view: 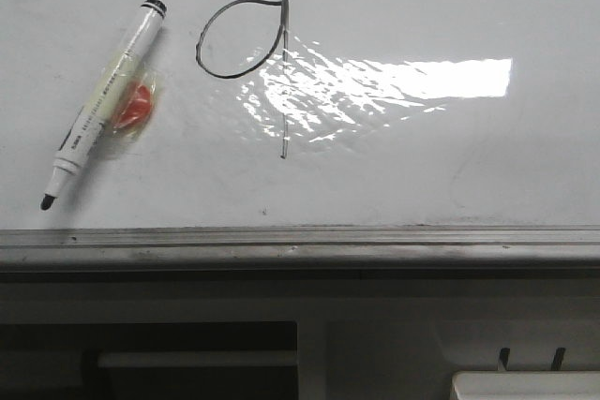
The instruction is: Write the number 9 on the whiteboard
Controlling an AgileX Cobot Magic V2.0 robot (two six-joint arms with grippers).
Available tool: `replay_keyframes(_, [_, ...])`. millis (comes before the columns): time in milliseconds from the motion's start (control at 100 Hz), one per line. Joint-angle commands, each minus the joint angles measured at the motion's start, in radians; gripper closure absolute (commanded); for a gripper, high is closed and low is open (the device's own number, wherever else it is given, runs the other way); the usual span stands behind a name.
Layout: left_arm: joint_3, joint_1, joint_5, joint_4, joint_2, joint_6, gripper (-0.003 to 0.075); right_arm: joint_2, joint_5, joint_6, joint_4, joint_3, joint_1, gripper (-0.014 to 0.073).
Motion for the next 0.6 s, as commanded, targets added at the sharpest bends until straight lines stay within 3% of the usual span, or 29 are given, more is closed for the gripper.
replay_keyframes(0, [0.041,0.018,0.048,0.001,-0.025,-0.008,0.074,0.007,-0.073,-0.005,-0.013,-0.026,0.0,0.0664])
replay_keyframes(230, [0.041,0.02,0.354,0.203,-0.025,-0.006,0.074,0.007,-0.073,-0.005,-0.013,-0.026,0.0,0.0664])
replay_keyframes(460, [0.041,0.02,0.514,0.208,-0.025,-0.006,0.074,0.007,-0.073,-0.005,-0.013,-0.026,0.0,0.0664])
replay_keyframes(590, [0.041,0.02,0.513,0.208,-0.025,-0.01,0.074,0.007,-0.073,-0.005,-0.013,-0.026,0.0,0.0664])
